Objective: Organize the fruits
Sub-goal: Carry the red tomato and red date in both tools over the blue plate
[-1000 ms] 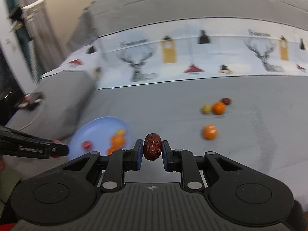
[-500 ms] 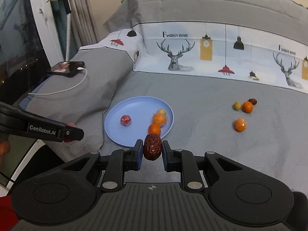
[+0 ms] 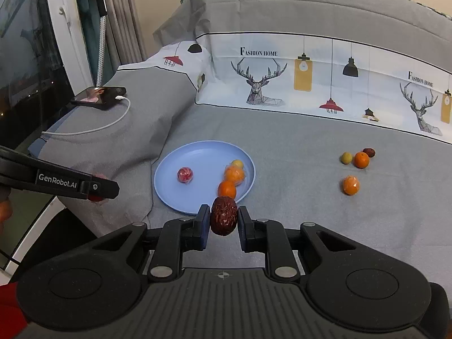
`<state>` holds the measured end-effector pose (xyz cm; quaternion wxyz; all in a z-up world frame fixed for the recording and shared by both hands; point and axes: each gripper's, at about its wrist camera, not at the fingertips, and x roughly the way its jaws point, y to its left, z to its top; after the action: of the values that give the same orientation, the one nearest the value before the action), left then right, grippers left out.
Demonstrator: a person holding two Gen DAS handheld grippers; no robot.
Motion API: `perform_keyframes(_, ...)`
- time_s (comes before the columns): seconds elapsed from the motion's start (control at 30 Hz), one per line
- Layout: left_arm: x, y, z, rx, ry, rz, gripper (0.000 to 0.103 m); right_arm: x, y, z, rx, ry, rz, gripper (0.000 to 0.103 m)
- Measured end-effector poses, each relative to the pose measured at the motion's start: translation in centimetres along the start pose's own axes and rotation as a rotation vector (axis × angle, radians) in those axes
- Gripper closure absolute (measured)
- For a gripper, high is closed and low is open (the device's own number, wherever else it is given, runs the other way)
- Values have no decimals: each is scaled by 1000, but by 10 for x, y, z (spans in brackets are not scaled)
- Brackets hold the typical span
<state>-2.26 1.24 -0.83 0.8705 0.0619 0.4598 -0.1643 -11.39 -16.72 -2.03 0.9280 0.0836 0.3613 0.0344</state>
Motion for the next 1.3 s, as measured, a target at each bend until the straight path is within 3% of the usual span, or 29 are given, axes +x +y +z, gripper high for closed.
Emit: perform_keyframes(1.3, 14, 12, 16, -30, 1, 11, 73, 20, 5, 2, -28, 47, 3, 81)
